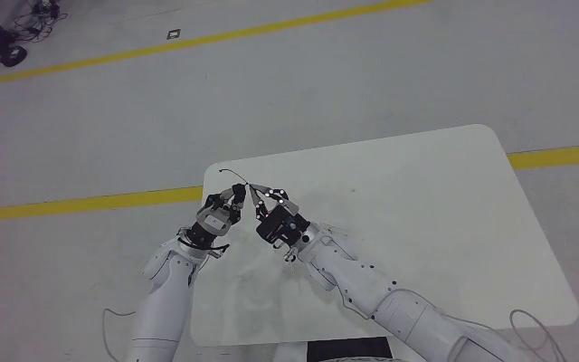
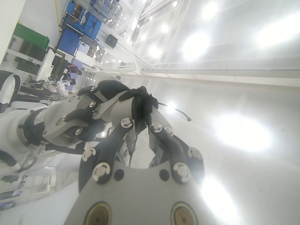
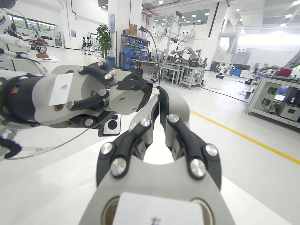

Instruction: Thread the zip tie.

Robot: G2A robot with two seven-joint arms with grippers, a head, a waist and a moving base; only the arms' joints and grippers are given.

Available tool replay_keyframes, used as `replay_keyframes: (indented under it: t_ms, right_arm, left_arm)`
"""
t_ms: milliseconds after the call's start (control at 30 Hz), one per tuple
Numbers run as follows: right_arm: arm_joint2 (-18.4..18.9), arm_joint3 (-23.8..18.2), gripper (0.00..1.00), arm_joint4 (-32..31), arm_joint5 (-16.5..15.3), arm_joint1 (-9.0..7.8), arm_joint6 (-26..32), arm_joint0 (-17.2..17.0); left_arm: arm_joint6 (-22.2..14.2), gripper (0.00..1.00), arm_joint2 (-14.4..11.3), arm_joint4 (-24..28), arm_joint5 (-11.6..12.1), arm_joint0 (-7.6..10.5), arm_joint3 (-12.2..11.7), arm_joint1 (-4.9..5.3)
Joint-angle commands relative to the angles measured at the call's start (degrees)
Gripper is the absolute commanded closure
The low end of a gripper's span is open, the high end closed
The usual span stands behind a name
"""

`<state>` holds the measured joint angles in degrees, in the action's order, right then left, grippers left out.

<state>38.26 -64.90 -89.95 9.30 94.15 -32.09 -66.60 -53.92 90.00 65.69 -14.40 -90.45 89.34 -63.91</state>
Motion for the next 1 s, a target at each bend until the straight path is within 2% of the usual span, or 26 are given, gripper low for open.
replay_keyframes:
  t_ms: [0, 467, 967]
  right_arm:
    - [-0.3, 0.2, 1.00, 0.0, 0.6, -0.23, 0.4, 0.3]
    - [-0.8, 0.8, 1.00, 0.0, 1.6, -1.87, 4.1, 0.4]
    - [-2.7, 2.4, 1.00, 0.0, 2.4, -2.60, 9.3, 0.9]
  left_arm:
    - [0.0, 1.00, 0.0, 0.0, 0.0, 0.00, 0.0, 0.00]
    - [0.0, 1.00, 0.0, 0.0, 0.0, 0.00, 0.0, 0.00]
    - [0.0, 1.00, 0.0, 0.0, 0.0, 0.00, 0.0, 0.00]
